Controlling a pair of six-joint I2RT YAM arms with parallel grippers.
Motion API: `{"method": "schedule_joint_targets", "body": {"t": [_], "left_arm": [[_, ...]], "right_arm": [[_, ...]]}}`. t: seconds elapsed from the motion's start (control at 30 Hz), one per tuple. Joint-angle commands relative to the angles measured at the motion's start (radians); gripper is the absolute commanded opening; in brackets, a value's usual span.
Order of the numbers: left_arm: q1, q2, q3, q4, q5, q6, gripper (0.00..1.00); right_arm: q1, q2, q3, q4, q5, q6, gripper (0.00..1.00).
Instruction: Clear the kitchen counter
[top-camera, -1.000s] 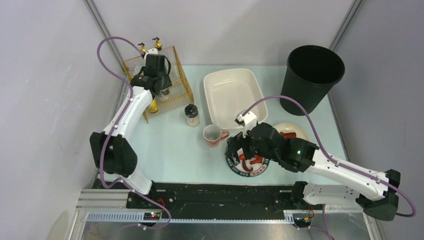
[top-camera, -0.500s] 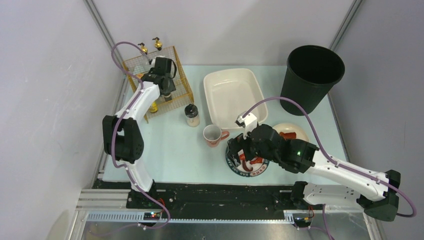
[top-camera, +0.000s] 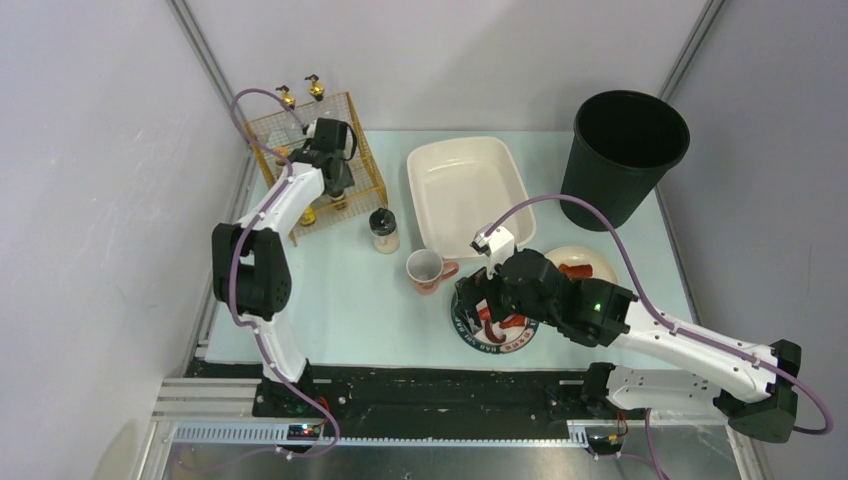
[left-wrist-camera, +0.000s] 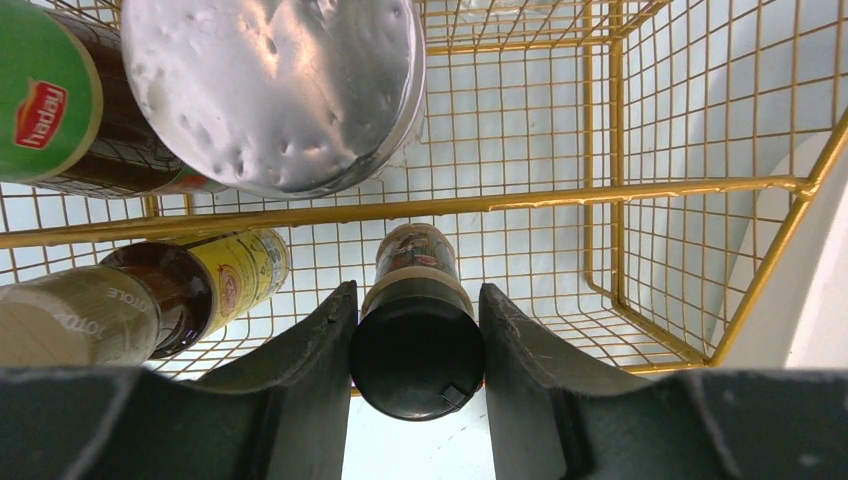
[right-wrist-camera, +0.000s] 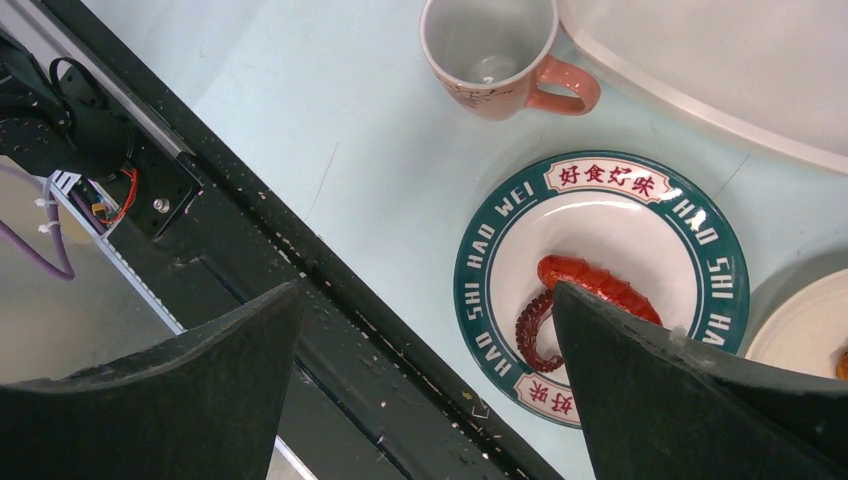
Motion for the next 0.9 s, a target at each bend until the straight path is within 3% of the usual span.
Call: {"method": "schedule_joint_targets", "body": {"t": [0.0, 0.23, 0.5, 0.87], "left_arm": [[0.006, 0.007, -0.006, 0.022, -0.015, -0.021, 0.45], [0.006, 0.018, -0.024, 0.021, -0.014, -0.013, 0.56], [0.006, 0.004, -0.029, 0.022, -0.007, 0.003, 0.78], [-0.035, -0.176, -0.058, 0.021, 0.01, 0.035, 0.99]], "right_arm": [[0.004, -0.018, 0.003, 0.027, 0.014, 0.005, 1.0], [0.004, -0.019, 0.003, 0.028, 0.013, 0.01, 1.0], [0.005, -0.017, 0.003, 0.032, 0.013, 0.005, 1.0], [0.003, -0.023, 0.005, 0.051, 0.006, -0.007, 1.0]]}}
